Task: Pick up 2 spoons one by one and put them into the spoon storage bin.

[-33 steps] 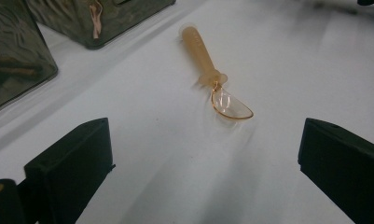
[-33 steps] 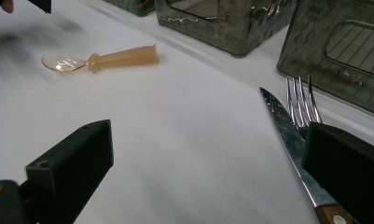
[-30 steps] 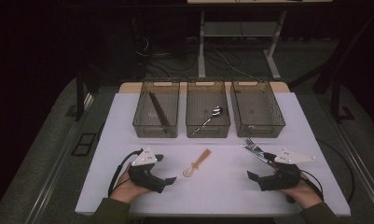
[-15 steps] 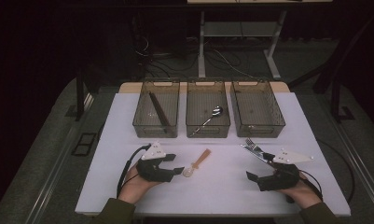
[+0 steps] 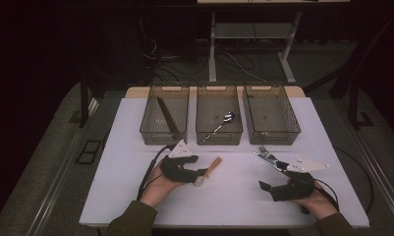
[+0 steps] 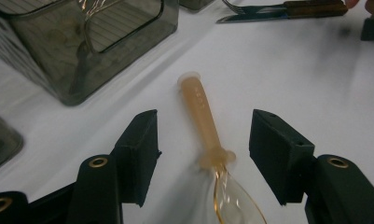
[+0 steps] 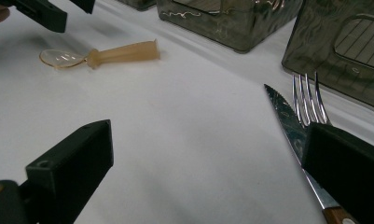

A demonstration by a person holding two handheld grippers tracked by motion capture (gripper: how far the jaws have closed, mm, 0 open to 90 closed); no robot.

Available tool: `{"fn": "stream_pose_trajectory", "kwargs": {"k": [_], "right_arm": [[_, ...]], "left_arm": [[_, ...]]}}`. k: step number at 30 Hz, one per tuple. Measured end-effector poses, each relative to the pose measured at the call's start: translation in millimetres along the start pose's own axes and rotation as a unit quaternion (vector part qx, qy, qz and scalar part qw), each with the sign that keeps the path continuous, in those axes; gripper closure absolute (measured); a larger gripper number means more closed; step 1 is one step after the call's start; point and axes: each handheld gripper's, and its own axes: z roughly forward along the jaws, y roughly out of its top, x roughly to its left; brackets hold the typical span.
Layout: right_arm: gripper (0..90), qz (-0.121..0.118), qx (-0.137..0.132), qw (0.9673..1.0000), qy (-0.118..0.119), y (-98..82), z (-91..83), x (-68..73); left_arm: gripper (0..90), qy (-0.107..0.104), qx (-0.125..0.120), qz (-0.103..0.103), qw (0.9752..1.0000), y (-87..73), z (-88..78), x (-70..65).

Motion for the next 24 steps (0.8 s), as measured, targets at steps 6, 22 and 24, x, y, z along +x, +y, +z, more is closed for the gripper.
{"fn": "stream_pose_trajectory", "kwargs": {"k": [6, 22, 24], "right_arm": [[1.9, -0.002, -0.001, 1.0000, 0.001, -0.1, 0.4, -0.2], [1.9, 0.001, 0.000, 1.0000, 0.000, 0.1, 0.9, -0.4], [1.9, 0.001, 0.000, 1.0000, 0.001, 0.2, 0.9, -0.2]], "left_arm": [[39.9, 0.000, 0.001, -0.006, 1.0000, 10.0, 16.3, 1.5], [51.4, 0.018, 0.030, -0.024, 0.9991, 28.4, 57.6, 1.8], [54.2, 0.020, 0.040, -0.017, 0.9988, 27.8, 61.4, 1.4]]}}
